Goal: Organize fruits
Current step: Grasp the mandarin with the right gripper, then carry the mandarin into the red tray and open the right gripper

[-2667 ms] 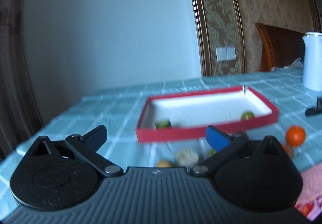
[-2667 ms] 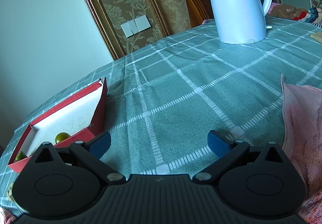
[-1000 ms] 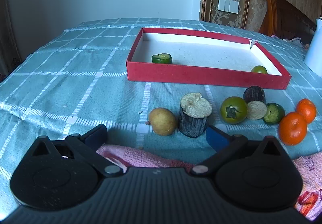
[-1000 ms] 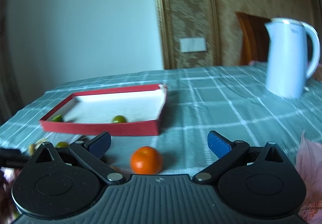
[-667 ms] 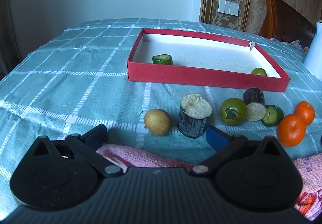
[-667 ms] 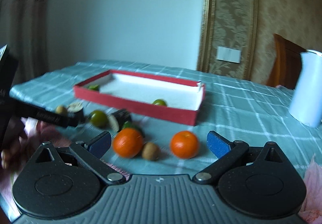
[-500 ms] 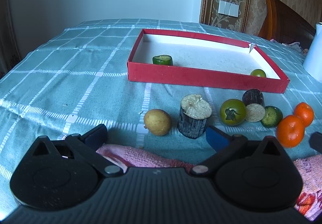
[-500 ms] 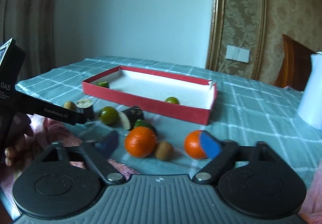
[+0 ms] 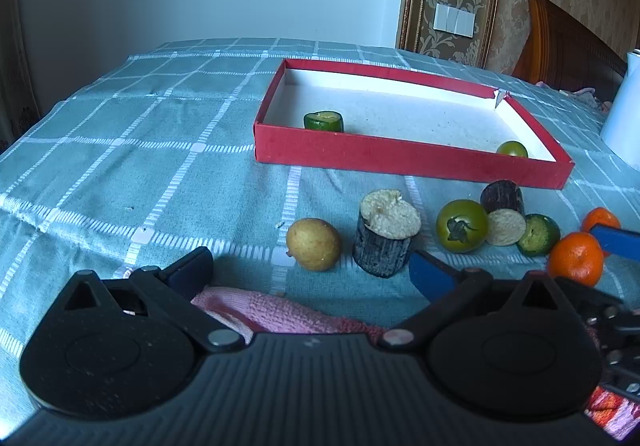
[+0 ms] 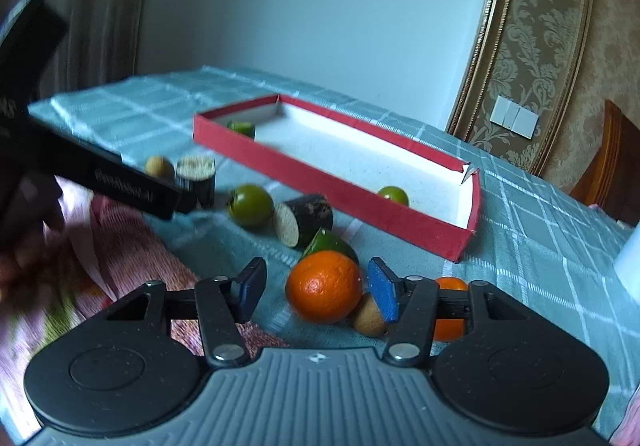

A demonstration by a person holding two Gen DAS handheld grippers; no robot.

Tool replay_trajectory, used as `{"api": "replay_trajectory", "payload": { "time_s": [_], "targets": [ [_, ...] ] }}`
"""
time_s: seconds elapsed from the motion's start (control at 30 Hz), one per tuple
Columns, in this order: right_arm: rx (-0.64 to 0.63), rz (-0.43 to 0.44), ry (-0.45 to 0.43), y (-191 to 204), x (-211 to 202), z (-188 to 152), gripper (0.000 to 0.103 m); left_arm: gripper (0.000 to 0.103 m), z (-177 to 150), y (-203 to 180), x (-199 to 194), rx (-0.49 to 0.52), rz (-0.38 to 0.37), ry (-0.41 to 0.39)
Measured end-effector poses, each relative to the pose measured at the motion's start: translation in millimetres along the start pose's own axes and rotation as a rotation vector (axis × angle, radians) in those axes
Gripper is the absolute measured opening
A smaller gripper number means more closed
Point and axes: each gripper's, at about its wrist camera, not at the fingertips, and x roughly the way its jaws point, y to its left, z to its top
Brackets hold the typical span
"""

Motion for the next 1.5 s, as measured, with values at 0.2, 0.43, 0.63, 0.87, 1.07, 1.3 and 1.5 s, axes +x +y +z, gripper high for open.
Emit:
{"api": "replay_trajectory", "payload": {
  "time_s": [0.2, 0.43, 0.63, 0.87, 1.07, 1.3, 1.5],
  "targets": [
    [-0.040, -0.032, 0.017, 2.4, 5.9, -2.2, 0.043, 0.103, 0.1, 0.9, 0.3, -0.005, -0.004, -0.003],
    [0.008, -0.020, -0.014, -2.2, -0.5, -0.2, 0.042, 0.103, 0.0, 1.6, -0.1, -0.009, -0.006, -0.005],
    [0.121, -0.003, -0.109, -26.0, -14.6, 21.9, 0.042, 0.103, -0.2, 1.6, -0.1, -0.008, -0.005, -0.004],
    [0.274, -0.077, -0.180, -79.8, 0.0, 46.7, 0.042, 0.103, -0.1, 1.3, 0.1, -0.009, -0.005, -0.005],
    [0.400, -0.086, -0.090, -122.7, 49.9, 49.2, 0.042, 0.103, 0.0, 2.0, 0.0, -0.014, -0.009, -0.007],
    [0.414, -0.101, -0.020, -128.6, 86.0, 34.7, 0.042, 0.103, -0.1, 2.7, 0.2, -0.013, -0.009, -0.007],
    [0.353, -0.111, -0.010, -116.5, 94.8, 31.8, 0.042, 0.103, -0.2, 2.5, 0.6, -0.008, -0.005, -0.005]
  ]
}}
